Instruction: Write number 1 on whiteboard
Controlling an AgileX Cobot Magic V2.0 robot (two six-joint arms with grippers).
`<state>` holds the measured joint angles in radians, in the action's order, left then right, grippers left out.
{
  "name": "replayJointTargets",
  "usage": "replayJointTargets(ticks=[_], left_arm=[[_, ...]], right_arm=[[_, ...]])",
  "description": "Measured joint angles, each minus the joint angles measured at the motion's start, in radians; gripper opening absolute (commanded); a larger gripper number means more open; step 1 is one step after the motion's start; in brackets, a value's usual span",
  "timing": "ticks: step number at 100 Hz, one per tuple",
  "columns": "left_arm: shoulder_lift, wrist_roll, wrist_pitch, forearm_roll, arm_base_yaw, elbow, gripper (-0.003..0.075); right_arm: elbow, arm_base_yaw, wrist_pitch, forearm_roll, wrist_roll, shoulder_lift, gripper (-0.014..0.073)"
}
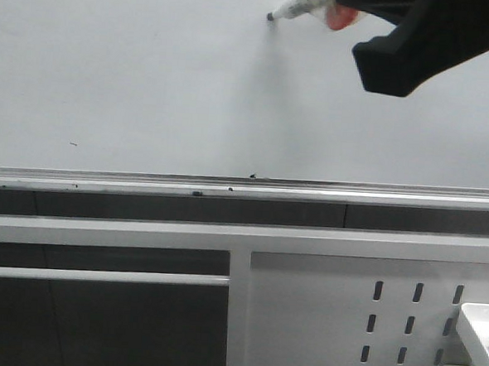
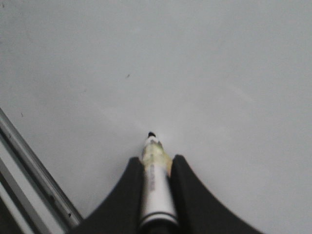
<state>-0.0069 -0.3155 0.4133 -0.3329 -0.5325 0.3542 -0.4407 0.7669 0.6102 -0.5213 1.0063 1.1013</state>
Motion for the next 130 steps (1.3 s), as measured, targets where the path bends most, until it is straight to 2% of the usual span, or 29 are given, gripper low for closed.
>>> replayJointTargets(ticks=[28, 68, 81, 86, 102, 107, 118, 124, 130], left_arm=[[0.0, 0.0, 0.0, 0.0, 0.0, 0.0, -0.002], [0.0, 0.0, 0.0, -0.012, 0.0, 0.0, -0.002], [0.0, 0.0, 0.0, -0.017, 0.0, 0.0, -0.002], [0.0, 0.0, 0.0, -0.025, 0.0, 0.0, -0.002], [0.0, 0.0, 0.009, -0.039, 0.0, 0.0, -0.0003], [0.0, -0.005, 0.049, -0.039, 0.0, 0.005, 0.0037], [0.048, -0.09, 0.201, -0.039, 0.0, 0.071, 0.0181], [0.107, -0.14, 0.281, -0.039, 0.0, 0.121, 0.0228], [0.176, -0.203, 0.342, -0.039, 0.0, 0.177, 0.0234]], right_arm=[[0.0, -0.017, -0.14, -0.115, 0.0, 0.123, -0.0071], [-0.001, -0.019, -0.128, -0.133, -0.002, 0.188, -0.0071], [-0.004, 0.027, -0.159, -0.154, -0.002, 0.133, -0.0077], [-0.021, 0.064, -0.223, -0.158, -0.002, 0.075, -0.0077], [-0.123, 0.191, -0.585, -0.158, -0.002, -0.12, -0.0076], [-0.152, 0.207, -0.67, -0.161, -0.002, -0.159, -0.0076], [-0.226, 0.213, -0.805, -0.169, -0.002, -0.199, -0.0076], [-0.269, 0.206, -0.857, -0.169, -0.002, -0.2, -0.0076], [-0.321, 0.201, -0.91, -0.169, -0.002, -0.179, -0.0076]])
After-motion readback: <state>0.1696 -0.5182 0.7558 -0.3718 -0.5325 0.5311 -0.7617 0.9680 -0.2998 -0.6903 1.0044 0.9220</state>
